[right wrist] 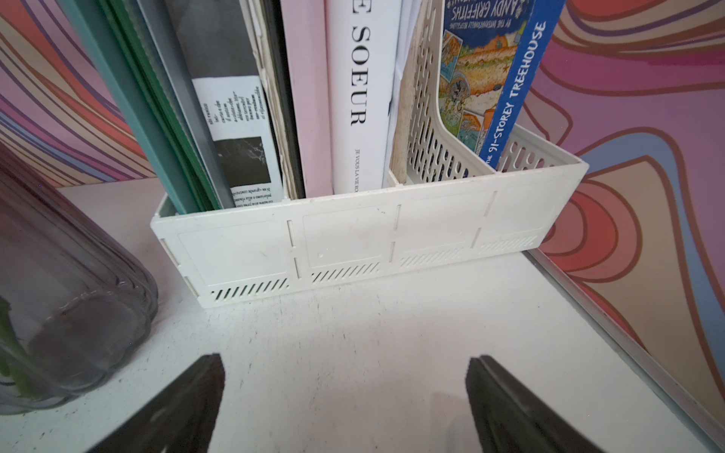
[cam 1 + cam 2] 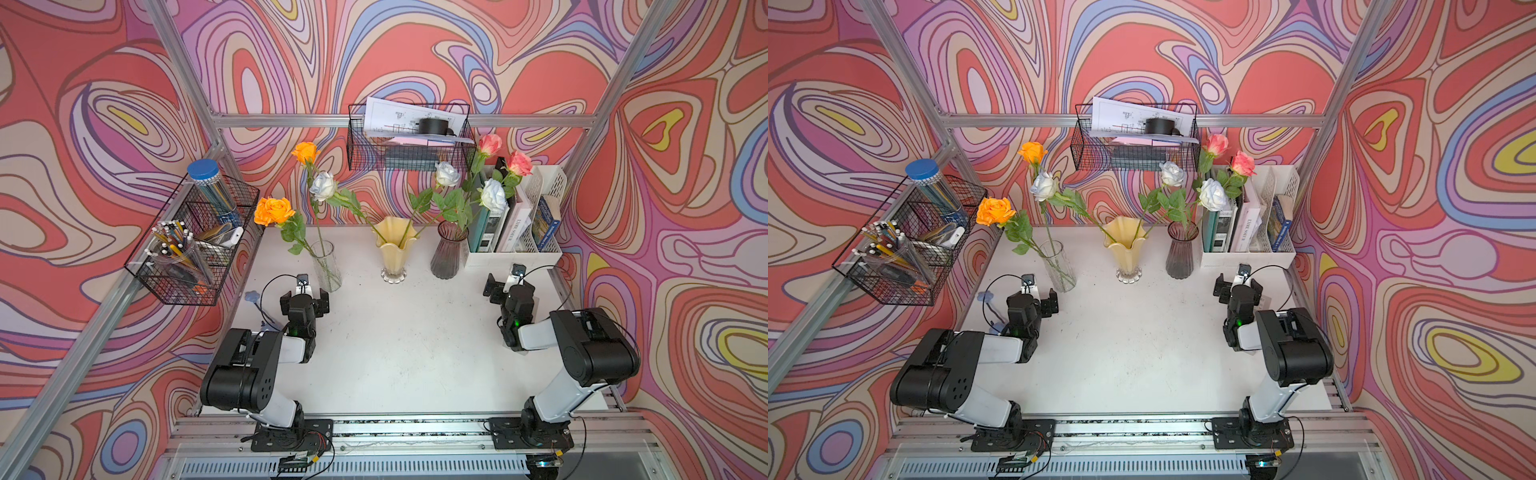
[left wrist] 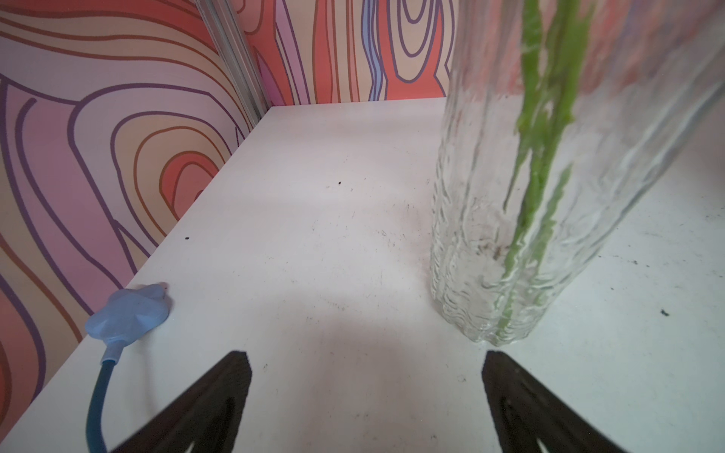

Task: Arrange the flowers in different vases according to their colors
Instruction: Reset both arms

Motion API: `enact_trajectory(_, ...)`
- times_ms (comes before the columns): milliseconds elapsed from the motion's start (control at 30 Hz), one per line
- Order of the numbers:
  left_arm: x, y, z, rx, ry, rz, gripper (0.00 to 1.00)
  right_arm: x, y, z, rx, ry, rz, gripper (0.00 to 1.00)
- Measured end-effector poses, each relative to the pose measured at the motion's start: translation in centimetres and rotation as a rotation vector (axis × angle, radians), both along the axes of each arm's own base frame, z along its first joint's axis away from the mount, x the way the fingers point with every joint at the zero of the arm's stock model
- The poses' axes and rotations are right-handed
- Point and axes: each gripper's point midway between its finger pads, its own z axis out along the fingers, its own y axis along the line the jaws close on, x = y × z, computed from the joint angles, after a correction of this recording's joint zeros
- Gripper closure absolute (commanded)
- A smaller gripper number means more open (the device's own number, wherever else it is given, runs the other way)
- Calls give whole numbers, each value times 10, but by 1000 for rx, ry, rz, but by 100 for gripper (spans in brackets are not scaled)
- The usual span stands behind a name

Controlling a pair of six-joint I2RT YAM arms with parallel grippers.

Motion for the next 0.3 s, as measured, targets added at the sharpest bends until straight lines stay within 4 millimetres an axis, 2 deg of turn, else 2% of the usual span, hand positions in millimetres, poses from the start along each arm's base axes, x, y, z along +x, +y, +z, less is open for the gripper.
enact_trajectory(300, 0, 0, 0, 0, 0, 0, 2, 0, 1, -1, 1, 2, 4, 2)
